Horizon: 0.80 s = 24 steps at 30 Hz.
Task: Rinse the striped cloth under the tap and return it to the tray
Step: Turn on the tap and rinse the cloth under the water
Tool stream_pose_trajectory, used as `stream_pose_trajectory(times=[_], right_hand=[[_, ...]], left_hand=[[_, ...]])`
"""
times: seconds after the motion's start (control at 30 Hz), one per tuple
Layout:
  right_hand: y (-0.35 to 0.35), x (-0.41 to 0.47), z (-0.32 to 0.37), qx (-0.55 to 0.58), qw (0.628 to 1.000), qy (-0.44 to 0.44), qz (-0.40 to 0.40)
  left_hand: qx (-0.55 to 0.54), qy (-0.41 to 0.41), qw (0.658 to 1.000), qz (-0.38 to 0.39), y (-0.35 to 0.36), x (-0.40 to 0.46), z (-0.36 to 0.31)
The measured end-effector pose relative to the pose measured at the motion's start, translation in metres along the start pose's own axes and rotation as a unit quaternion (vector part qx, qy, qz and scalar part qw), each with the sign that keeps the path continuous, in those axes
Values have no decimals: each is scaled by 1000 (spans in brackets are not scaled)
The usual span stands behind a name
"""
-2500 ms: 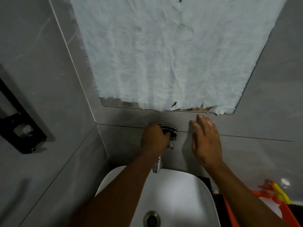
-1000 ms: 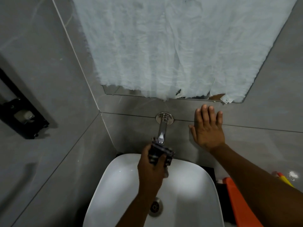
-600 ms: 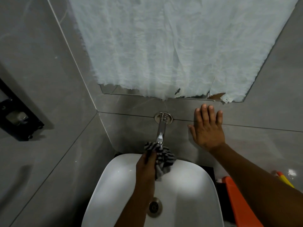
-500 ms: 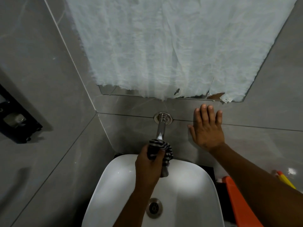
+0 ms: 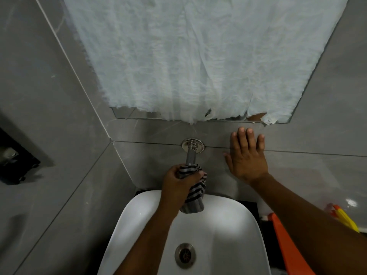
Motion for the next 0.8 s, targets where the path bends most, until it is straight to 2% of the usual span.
stream_pose_trajectory(times=[0.1, 0.2, 0.27, 0.3, 0.37, 0.43, 0.47, 0.53, 0.57, 0.63, 0.67, 0.73, 0.77, 0.8], right_hand=[[0, 1, 0, -7, 1000, 0, -5], [1, 1, 0, -12, 1000, 1, 1], [1, 0, 0, -10, 1000, -2, 6], [1, 0, 0, -8, 1000, -3, 9], [1, 0, 0, -1, 1000, -2, 19], [1, 0, 0, 10, 1000, 1, 29], [0, 0, 0, 14, 999, 3, 33], [0, 1, 0, 20, 999, 6, 42], [0, 1, 0, 22, 999, 7, 46], [-2, 2, 0, 18, 999, 10, 44], [-3, 2, 0, 14, 999, 12, 40], [-4, 2, 0, 10, 999, 12, 39], [-4, 2, 0, 10, 999, 11, 40], [-3, 2, -1, 9, 999, 11, 42]], left_hand=[[-33, -16, 999, -8, 2, -13, 23], [-140, -67, 987, 36, 3, -31, 42], [-158, -110, 979, 65, 0, -43, 57], [-178, -142, 969, 92, -1, -49, 66], [-286, -210, 920, 168, -3, -63, 78], [-387, -216, 874, 199, -16, -69, 78], [-405, -208, 866, 206, -25, -69, 73], [-360, -159, 902, 179, -44, -60, 54], [-304, -130, 934, 138, -52, -52, 40], [-161, -61, 985, 7, -56, -34, 4], [-91, -32, 994, -60, -50, -24, -12], [5, 32, 995, -91, -16, -14, -38], [90, 86, 988, -91, 5, -12, -45], [251, 134, 952, -112, 26, -9, -50]])
Point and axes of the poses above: each hand's wrist, its own x-axis towards the middle knuckle, its own y-axis out of the palm, z = x × y, the point moved 4 cm from there along x, towards the middle knuckle, and after that the axes turned 9 degrees about -y, right-handed, at the moved point
